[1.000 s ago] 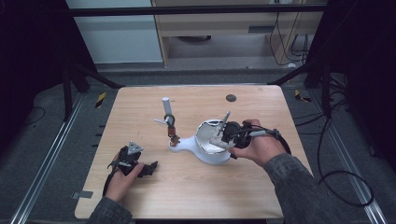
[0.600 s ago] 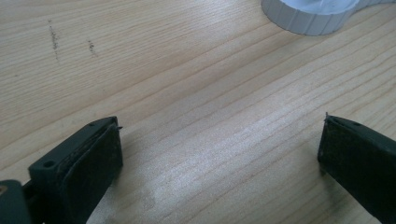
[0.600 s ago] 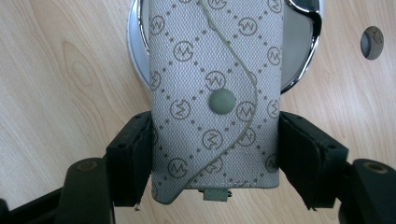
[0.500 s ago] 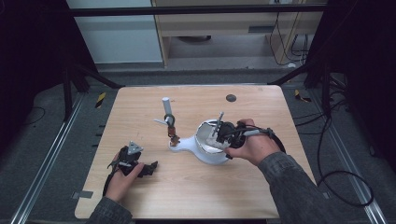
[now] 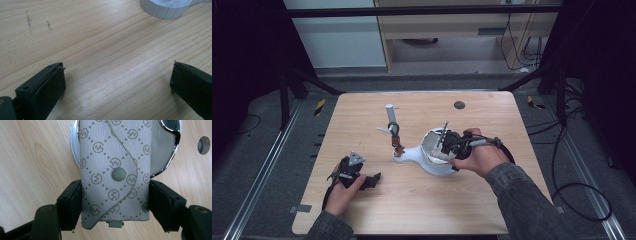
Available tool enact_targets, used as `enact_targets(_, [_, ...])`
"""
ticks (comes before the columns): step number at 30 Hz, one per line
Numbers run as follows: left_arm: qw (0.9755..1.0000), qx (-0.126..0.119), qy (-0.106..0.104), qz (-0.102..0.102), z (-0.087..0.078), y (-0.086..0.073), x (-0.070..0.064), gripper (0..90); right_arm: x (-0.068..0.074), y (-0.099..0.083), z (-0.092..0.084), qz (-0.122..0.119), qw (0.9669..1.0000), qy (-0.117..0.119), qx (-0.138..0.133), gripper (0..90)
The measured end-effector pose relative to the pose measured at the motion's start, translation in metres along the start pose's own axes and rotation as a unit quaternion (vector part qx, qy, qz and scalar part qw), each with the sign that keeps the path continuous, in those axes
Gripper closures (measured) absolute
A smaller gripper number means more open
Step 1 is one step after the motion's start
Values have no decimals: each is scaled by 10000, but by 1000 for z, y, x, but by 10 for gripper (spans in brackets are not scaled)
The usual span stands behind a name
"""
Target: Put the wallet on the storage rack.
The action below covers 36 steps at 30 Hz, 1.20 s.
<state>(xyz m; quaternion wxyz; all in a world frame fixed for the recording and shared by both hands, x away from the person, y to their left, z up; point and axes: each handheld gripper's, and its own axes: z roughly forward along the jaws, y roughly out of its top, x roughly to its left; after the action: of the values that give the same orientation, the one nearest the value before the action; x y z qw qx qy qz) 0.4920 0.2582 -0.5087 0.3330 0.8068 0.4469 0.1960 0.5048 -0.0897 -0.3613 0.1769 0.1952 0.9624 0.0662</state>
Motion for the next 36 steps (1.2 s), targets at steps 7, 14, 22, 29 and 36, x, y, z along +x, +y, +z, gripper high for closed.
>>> enact_targets(7, [10000, 0, 1, 1, 0, 0, 0, 0, 0, 4, 4, -27, 10000, 9, 55, 310])
enact_targets(14, [10000, 3, 0, 2, 0, 0, 0, 0, -4, 9, 10, -13, 9998, 23, 221, 309])
enact_targets(22, [10000, 1, 0, 0, 0, 0, 0, 0, -8, 14, 14, -11, 9995, 43, 302, 308])
enact_targets(29, [10000, 5, -2, 0, 0, 0, 0, 0, -11, 19, 18, 16, 9994, 78, 350, 308])
enact_targets(36, [10000, 4, -12, 11, 0, 0, 0, 0, -12, 22, 22, 12, 9992, 92, 394, 308])
